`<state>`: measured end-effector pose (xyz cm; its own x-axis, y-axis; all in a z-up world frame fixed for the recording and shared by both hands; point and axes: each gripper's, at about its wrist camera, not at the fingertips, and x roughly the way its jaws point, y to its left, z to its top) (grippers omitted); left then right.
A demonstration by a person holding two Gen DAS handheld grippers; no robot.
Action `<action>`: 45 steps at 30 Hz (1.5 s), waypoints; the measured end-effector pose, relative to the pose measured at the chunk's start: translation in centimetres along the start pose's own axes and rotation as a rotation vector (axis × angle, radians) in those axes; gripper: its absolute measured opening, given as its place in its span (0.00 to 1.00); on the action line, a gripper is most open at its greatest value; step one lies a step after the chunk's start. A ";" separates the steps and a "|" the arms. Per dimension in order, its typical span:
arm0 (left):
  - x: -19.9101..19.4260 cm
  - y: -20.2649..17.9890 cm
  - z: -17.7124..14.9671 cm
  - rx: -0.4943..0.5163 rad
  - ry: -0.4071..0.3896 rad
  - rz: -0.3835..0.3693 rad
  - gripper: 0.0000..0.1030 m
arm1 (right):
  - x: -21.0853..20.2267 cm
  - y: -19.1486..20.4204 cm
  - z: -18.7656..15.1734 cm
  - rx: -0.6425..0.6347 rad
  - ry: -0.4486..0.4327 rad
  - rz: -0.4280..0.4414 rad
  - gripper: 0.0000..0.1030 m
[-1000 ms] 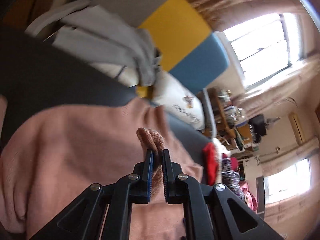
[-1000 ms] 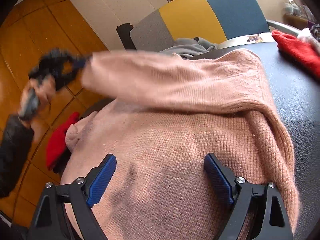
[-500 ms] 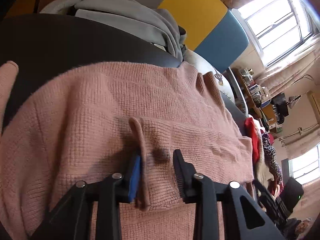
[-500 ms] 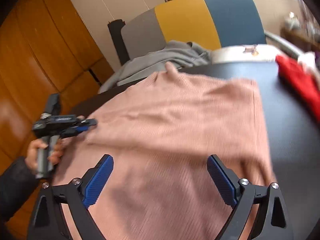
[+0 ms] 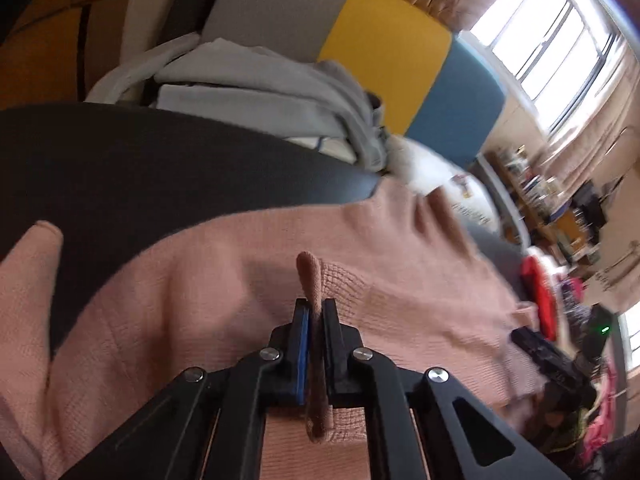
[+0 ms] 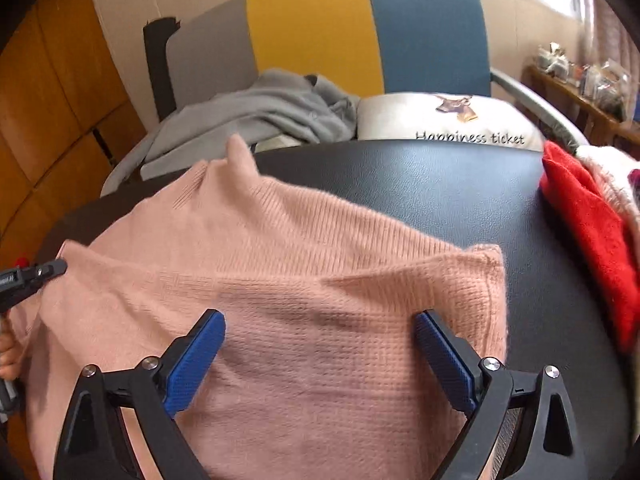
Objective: Fold clothes
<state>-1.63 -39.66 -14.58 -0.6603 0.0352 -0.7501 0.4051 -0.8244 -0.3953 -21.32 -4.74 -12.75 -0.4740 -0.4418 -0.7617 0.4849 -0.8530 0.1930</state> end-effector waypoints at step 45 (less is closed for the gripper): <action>0.7 -2.9 -4.6 0.048 -0.022 0.182 0.34 | -5.7 -4.5 -6.1 0.007 -0.013 0.285 1.00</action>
<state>-0.35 -34.67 -16.37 -0.5928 -0.1286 -0.7950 0.4885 -0.8423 -0.2280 -16.27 3.30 -13.06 -0.3286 -0.6676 -0.6681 0.5948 -0.6958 0.4026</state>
